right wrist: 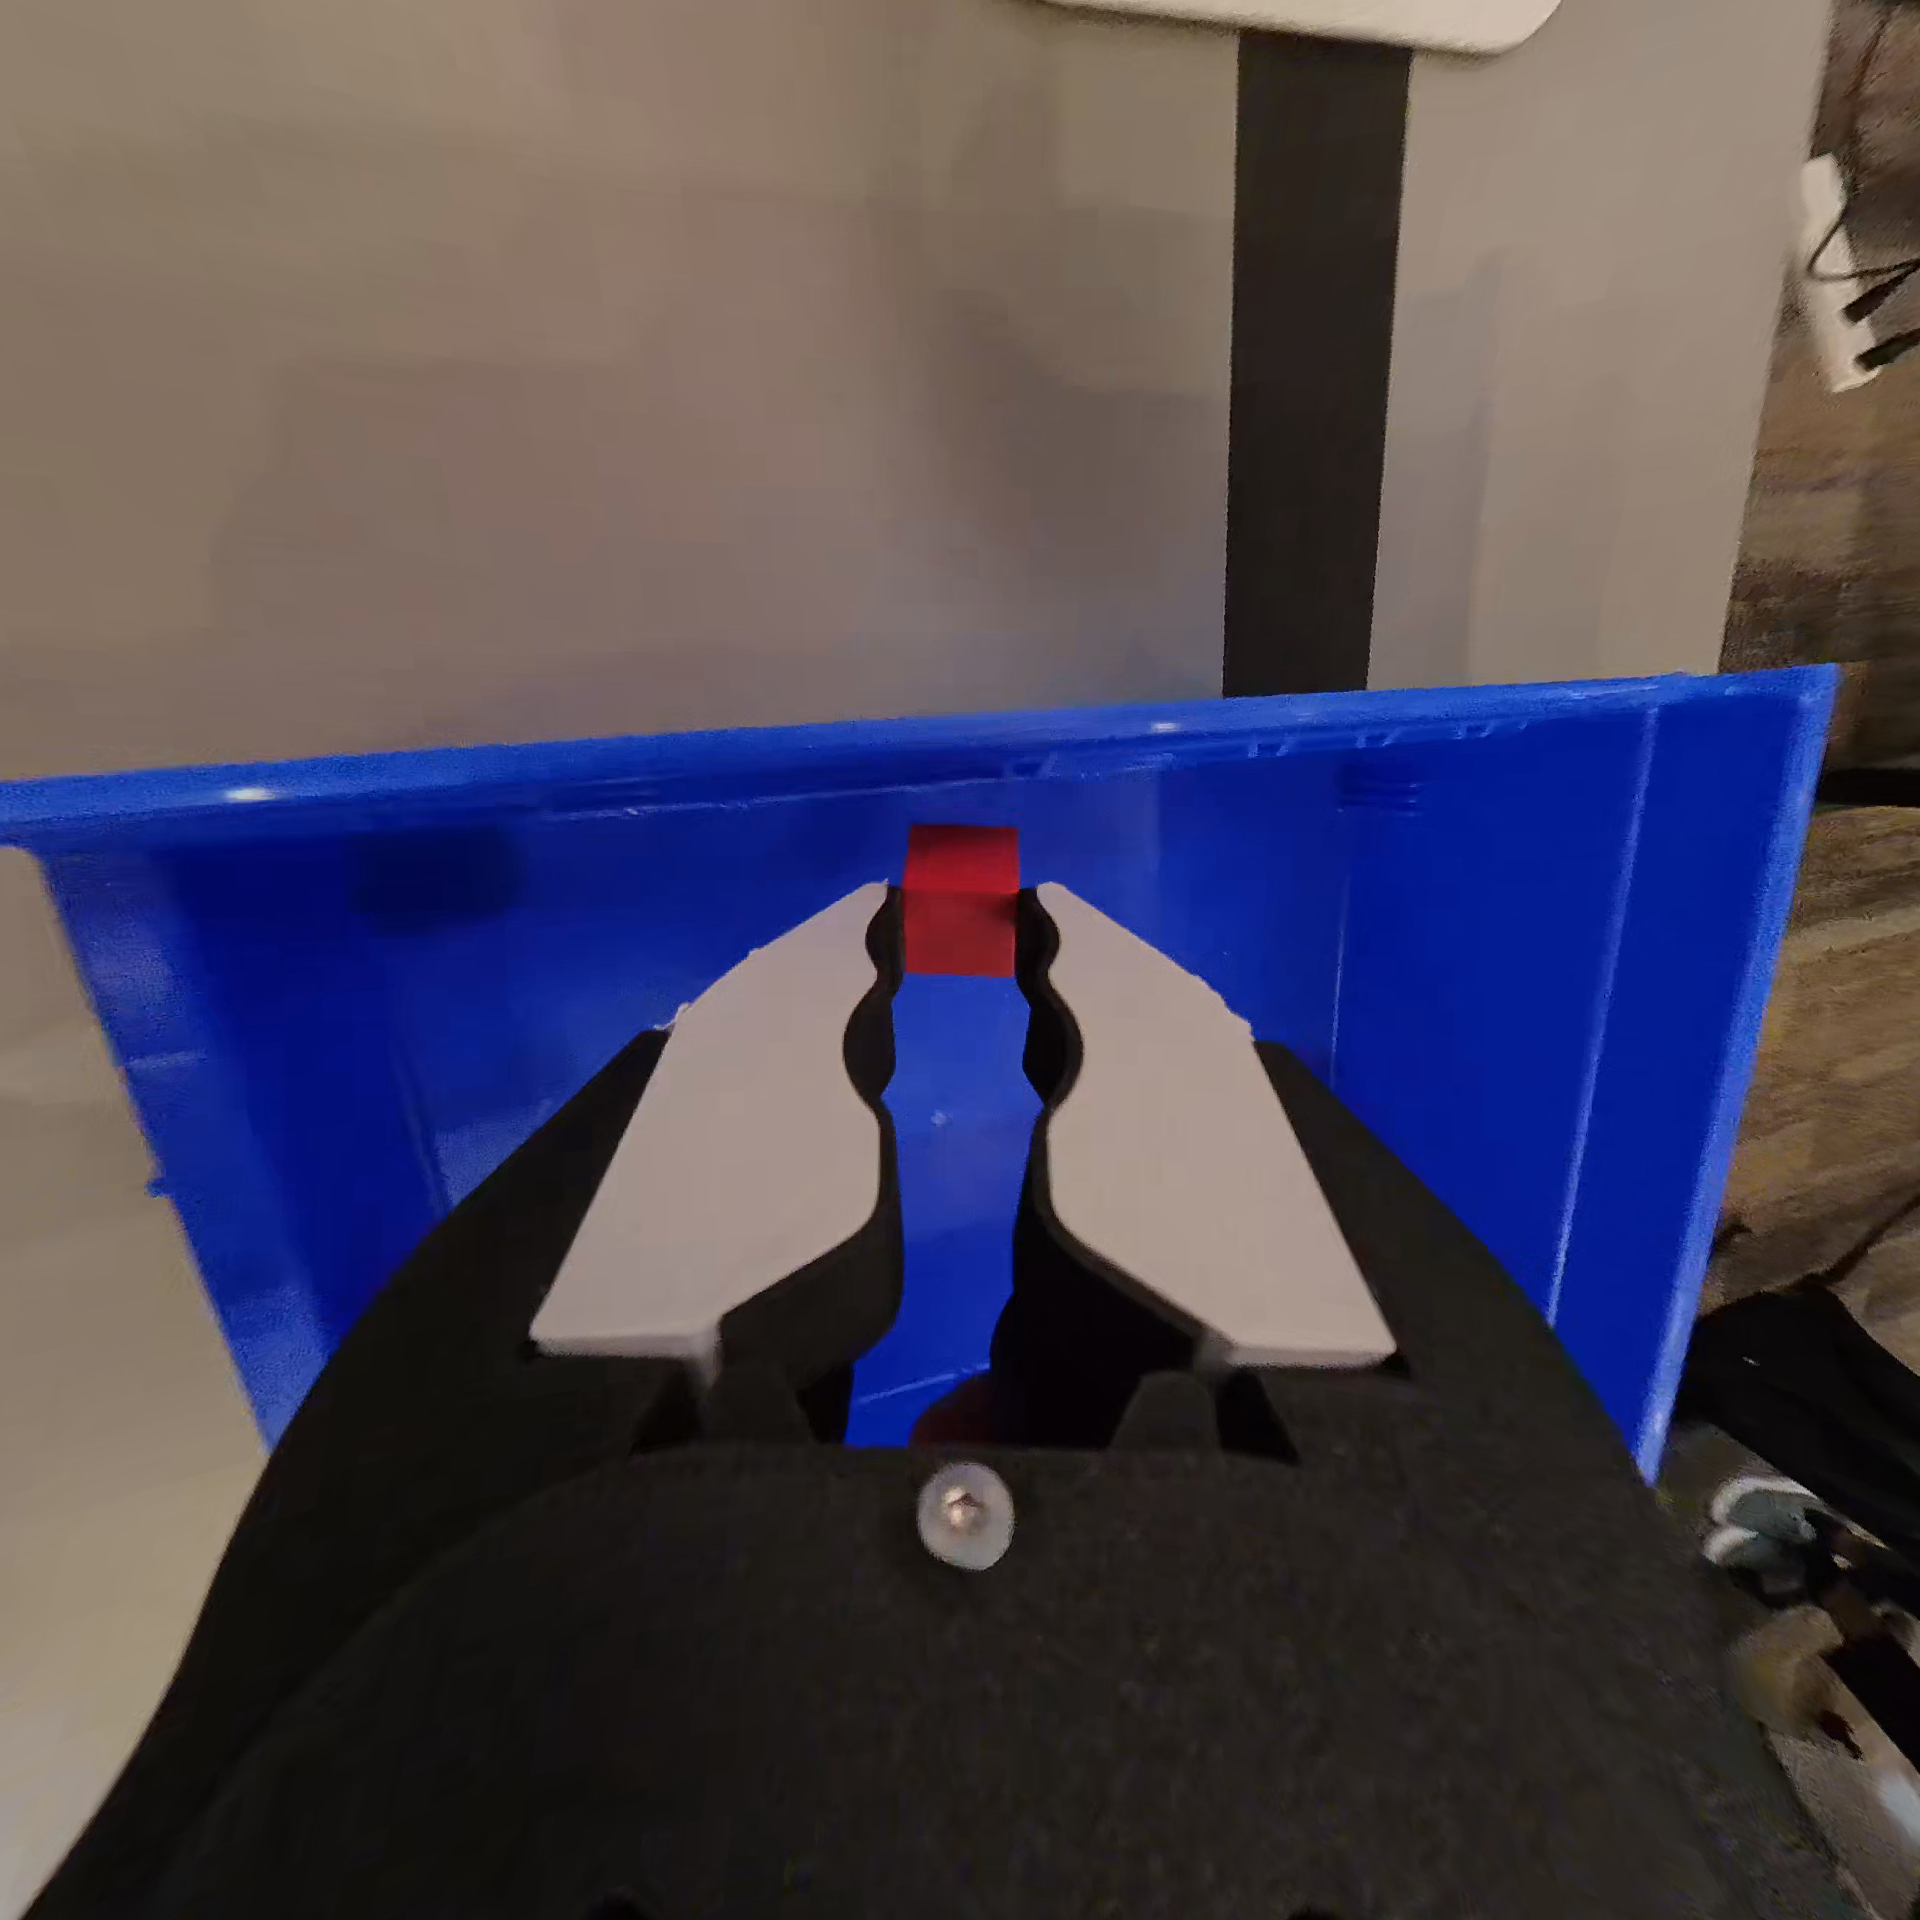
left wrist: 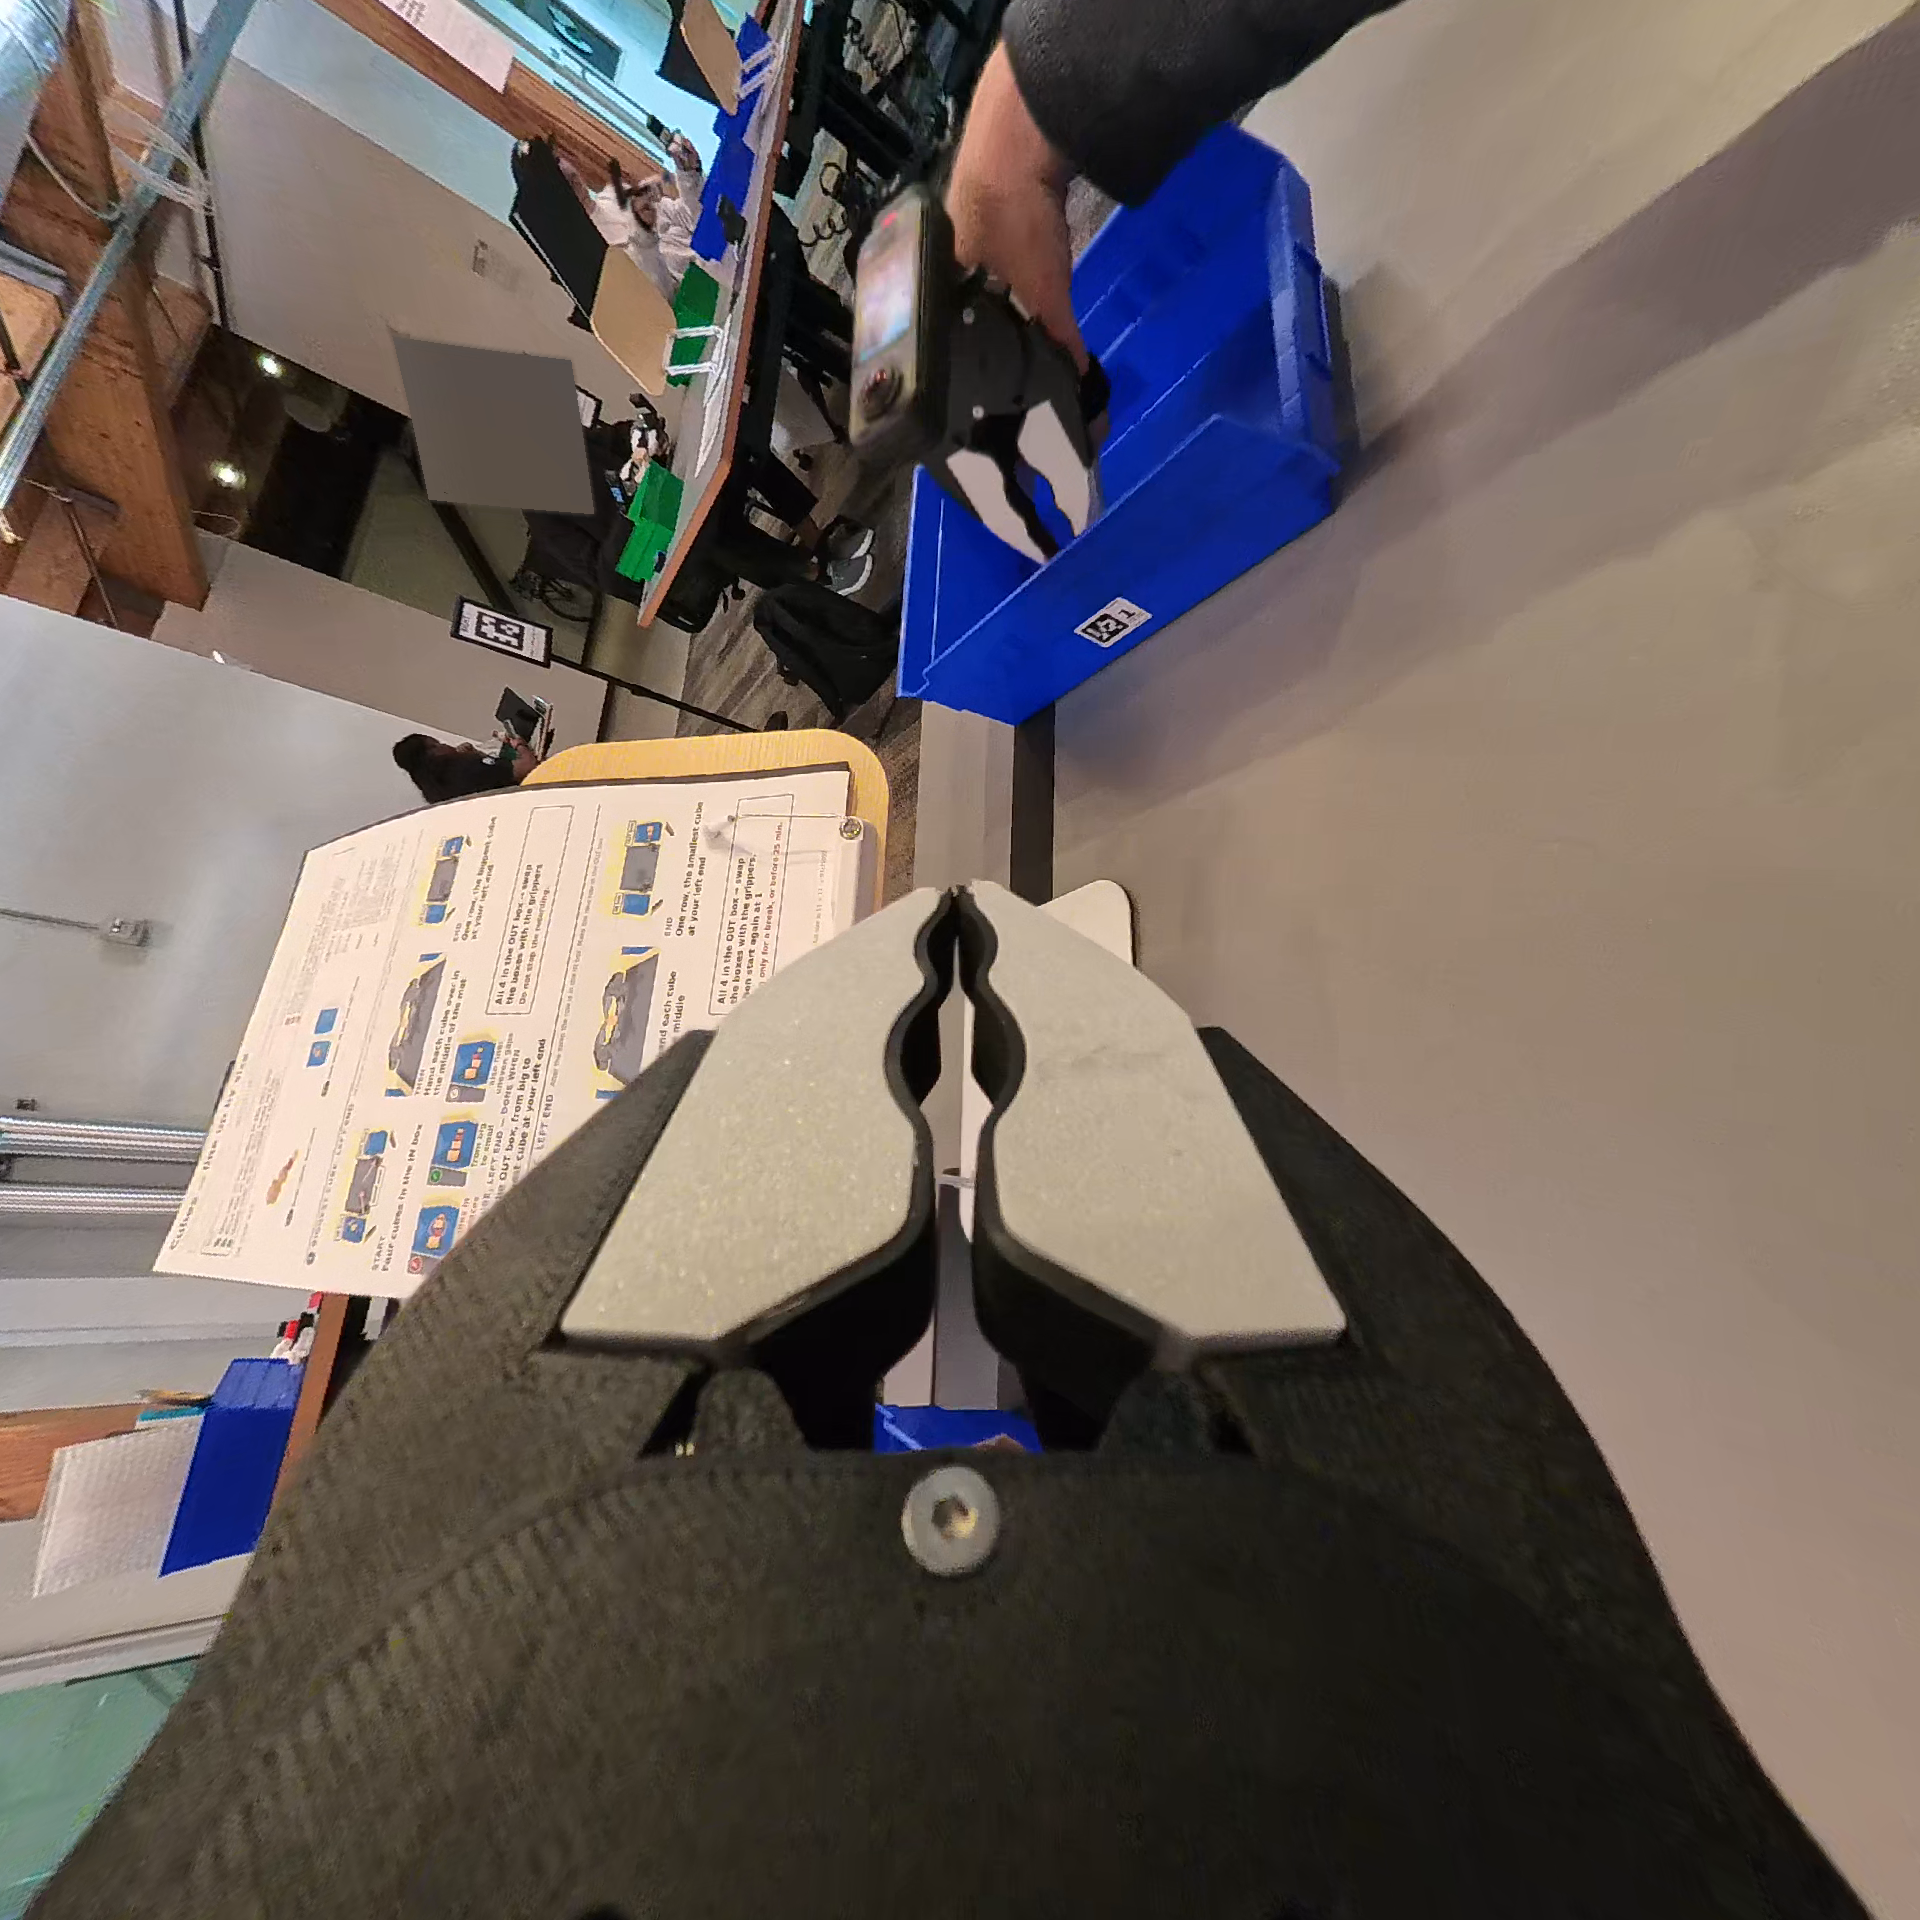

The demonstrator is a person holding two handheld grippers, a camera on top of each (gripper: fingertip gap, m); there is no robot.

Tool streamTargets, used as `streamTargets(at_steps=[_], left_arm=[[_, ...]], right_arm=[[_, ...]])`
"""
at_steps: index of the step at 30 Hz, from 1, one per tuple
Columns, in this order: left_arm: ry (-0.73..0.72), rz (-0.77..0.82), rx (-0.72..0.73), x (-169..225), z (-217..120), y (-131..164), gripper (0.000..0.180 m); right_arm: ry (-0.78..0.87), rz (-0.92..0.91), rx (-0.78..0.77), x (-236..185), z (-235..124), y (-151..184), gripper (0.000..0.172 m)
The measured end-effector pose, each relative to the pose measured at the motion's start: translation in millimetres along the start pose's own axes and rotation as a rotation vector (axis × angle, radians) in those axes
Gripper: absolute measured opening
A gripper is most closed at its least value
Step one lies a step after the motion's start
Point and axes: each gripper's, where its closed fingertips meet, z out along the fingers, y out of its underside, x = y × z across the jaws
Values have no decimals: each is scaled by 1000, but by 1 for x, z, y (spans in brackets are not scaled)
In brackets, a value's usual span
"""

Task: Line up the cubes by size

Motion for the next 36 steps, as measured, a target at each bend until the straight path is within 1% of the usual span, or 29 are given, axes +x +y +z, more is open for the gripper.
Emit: streamTargets(at_steps=[5, 10, 15, 21, 25, 28, 30, 33, 36], left_arm=[[14, 0, -21, 2, 5, 4, 0], [26, -1, -26, 4, 10, 6, 0], [31, 0, -37, 5, 12, 8, 0], [36, -1, -37, 6, 12, 8, 0], [44, 0, -37, 7, 13, 7, 0], [39, -1, -39, 6, 11, 7, 0], [18, -10, -42, 2, 8, 9, 0], [-30, -40, -44, -9, -1, 13, 2], [-94, -68, -101, -21, -14, 28, 13]], right_arm=[[-80, -19, -113, 7, 21, 12, 20], [-121, -37, -180, 9, 35, 17, 20], [-154, -35, -170, 8, 46, 14, 20], [-180, -50, -199, 5, 52, 16, 20], [-171, -46, -211, 6, 52, 17, 31], [-130, -18, -163, 11, 39, 13, 37], [-62, 0, -141, 17, 22, 12, 39], [95, 36, -94, 25, -16, 5, 38], [280, 58, -22, 20, -65, -14, 36]])
